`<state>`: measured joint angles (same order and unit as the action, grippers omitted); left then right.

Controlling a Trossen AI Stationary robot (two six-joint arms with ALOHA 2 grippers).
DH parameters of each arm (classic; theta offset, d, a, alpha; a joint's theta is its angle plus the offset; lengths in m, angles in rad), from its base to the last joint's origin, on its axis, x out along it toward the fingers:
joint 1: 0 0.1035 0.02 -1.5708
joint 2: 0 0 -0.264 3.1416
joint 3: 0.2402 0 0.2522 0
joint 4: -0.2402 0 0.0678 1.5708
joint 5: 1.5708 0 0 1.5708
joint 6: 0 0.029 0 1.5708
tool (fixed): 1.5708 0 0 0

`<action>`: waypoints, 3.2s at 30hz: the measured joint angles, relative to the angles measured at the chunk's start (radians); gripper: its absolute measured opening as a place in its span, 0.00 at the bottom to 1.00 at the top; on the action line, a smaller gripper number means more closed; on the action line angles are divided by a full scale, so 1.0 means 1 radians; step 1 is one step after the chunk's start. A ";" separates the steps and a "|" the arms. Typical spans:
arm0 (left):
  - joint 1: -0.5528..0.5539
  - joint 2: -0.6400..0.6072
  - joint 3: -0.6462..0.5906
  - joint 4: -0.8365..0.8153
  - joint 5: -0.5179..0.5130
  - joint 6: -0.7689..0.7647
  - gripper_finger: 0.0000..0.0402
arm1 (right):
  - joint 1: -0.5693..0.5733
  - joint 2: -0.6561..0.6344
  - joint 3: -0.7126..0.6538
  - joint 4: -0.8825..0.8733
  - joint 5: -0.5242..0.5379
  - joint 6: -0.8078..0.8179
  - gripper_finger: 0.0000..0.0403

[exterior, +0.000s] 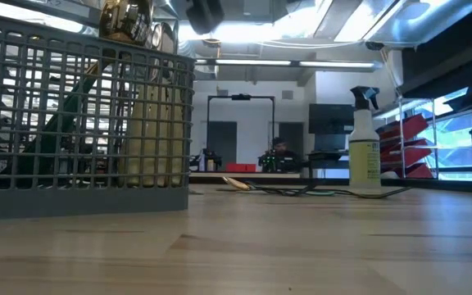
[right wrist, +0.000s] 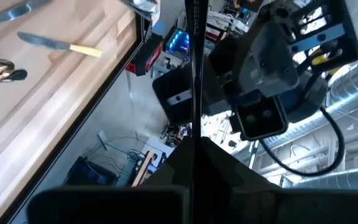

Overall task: Sort silverware
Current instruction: Put the fork into the silverware tray

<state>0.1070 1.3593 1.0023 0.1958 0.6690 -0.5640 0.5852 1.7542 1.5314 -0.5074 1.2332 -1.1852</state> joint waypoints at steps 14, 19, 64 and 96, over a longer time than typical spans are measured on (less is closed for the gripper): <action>0.005 0.058 0.000 0.035 0.048 -0.040 0.22 | -0.025 0.000 -0.001 0.046 -0.040 -0.054 0.00; 0.006 0.058 0.000 0.043 0.054 -0.042 0.22 | -0.030 0.000 -0.001 0.047 -0.051 -0.067 0.00; 0.002 0.065 0.000 0.074 0.063 -0.048 0.06 | -0.089 0.000 -0.001 0.128 -0.152 -0.287 0.00; -0.011 0.037 -0.001 0.069 0.067 0.048 0.00 | 0.017 0.000 -0.001 -0.049 -0.073 0.130 0.43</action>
<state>0.0963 1.3965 1.0017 0.2646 0.7355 -0.5157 0.6025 1.7546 1.5307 -0.5564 1.1606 -1.0556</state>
